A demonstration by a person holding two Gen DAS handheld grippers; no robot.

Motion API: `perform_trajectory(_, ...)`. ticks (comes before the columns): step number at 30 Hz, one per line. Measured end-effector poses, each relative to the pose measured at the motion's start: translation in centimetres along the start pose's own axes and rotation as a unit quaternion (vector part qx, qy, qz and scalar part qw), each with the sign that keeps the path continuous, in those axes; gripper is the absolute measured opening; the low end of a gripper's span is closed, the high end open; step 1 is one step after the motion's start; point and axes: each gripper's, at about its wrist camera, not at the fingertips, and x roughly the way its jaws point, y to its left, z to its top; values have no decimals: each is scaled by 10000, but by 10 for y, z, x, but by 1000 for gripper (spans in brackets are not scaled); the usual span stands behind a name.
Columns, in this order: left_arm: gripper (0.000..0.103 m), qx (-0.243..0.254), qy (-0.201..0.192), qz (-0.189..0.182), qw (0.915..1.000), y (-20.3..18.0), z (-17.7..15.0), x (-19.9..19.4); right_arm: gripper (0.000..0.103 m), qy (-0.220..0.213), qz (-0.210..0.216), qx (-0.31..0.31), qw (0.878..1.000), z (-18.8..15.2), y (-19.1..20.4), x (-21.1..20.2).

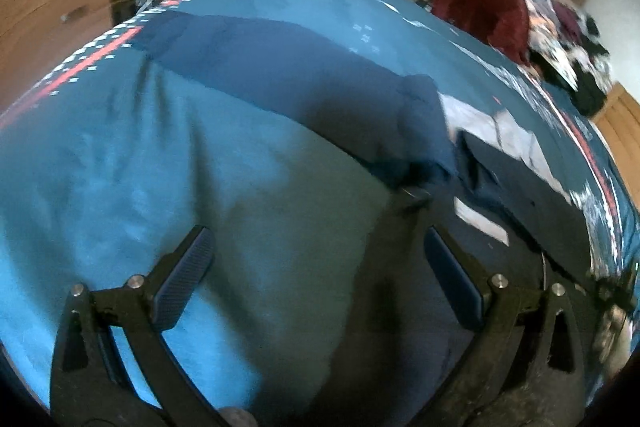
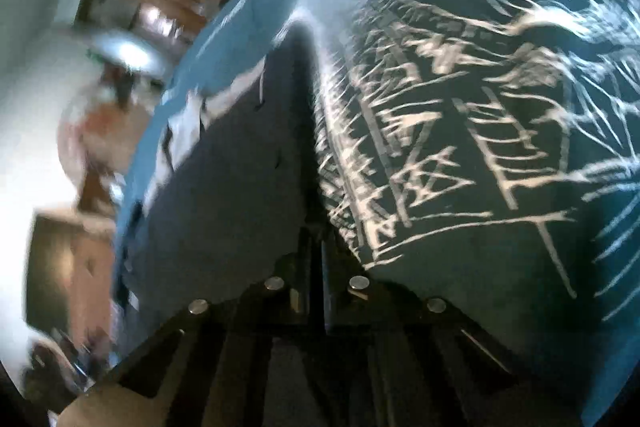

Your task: Fold large clothes

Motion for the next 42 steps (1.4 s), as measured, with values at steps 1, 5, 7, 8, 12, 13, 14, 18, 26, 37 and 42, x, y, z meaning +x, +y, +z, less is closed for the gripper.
perform_trajectory(1,103,-69,-17,16,10000,7,4,-1,6,1,-54,-79,10000,2,5,-1)
perform_trajectory(5,103,-535,-130,-36,9985,48,30,-1,24,-140,-629,-489,9967,1,25,-17)
perform_trajectory(7,103,-850,-97,-165,9962,75,46,7,36,-246,-784,-643,9945,-7,38,-31)
perform_trajectory(8,103,-1014,-76,-254,9945,89,56,14,36,-255,-763,-710,9942,-12,42,-39)
perform_trajectory(12,102,-1286,91,-74,9916,122,84,45,36,-235,-786,-990,9917,-35,60,-56)
perform_trajectory(13,102,-1315,112,-76,9912,126,89,51,37,-215,-759,-1036,9915,-42,67,-58)
perform_trajectory(14,102,-1342,137,-62,9908,130,93,58,37,-199,-745,-1061,9914,-45,71,-58)
perform_trajectory(18,90,-1698,129,-77,9854,161,118,86,37,-131,-730,-1272,9891,-57,96,-54)
perform_trajectory(26,81,-1855,246,-89,9823,191,143,121,37,-60,-828,-1503,9851,-54,127,-29)
perform_trajectory(37,10,-1817,-237,-92,9830,192,152,121,37,-214,-842,-1676,9820,-58,145,-19)
perform_trajectory(42,8,-1509,-824,-344,9845,162,162,73,35,-365,-634,-1682,9830,-53,148,-30)
